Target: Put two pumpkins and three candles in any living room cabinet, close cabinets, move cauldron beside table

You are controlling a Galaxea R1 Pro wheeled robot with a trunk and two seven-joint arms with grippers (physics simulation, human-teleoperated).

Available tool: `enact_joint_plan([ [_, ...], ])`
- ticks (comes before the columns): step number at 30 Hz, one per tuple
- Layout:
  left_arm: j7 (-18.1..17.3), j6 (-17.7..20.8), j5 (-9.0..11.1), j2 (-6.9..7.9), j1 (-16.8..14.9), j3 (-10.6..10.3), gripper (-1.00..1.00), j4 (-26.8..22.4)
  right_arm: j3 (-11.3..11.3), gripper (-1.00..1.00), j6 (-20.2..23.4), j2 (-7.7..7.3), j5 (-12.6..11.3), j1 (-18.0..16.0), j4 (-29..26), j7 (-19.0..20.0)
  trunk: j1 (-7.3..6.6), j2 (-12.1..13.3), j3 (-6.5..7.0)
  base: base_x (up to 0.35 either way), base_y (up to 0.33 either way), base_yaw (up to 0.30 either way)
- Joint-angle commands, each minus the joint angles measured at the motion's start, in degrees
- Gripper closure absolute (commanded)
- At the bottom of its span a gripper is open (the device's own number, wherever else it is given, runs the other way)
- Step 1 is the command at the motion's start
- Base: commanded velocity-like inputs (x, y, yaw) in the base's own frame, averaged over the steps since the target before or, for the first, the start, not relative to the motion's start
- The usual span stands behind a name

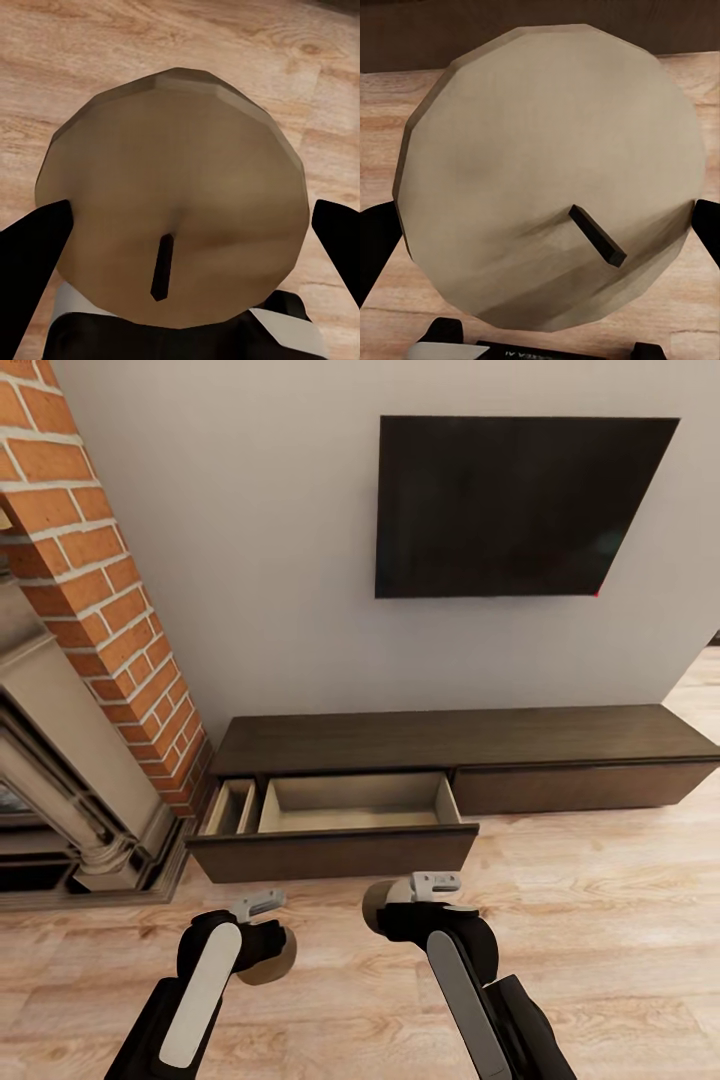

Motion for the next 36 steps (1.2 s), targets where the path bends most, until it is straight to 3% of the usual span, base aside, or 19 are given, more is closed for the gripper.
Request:
enact_joint_plan([
  [1,0.6,0.1,0.6,0.02,0.0,0.0,1.00,-0.1,0.0,1.00,0.1,0.00,-0.6,0.0,0.0,-0.6,-0.22,0.4,0.13,0.000,0.000,0.000],
  [36,0.5,0.4,0.7,0.34,0.0,0.0,1.00,0.0,0.1,1.00,-0.1,0.02,-0.7,0.0,0.2,-0.5,-7.91,14.4,6.42,0.000,0.000,0.000],
])
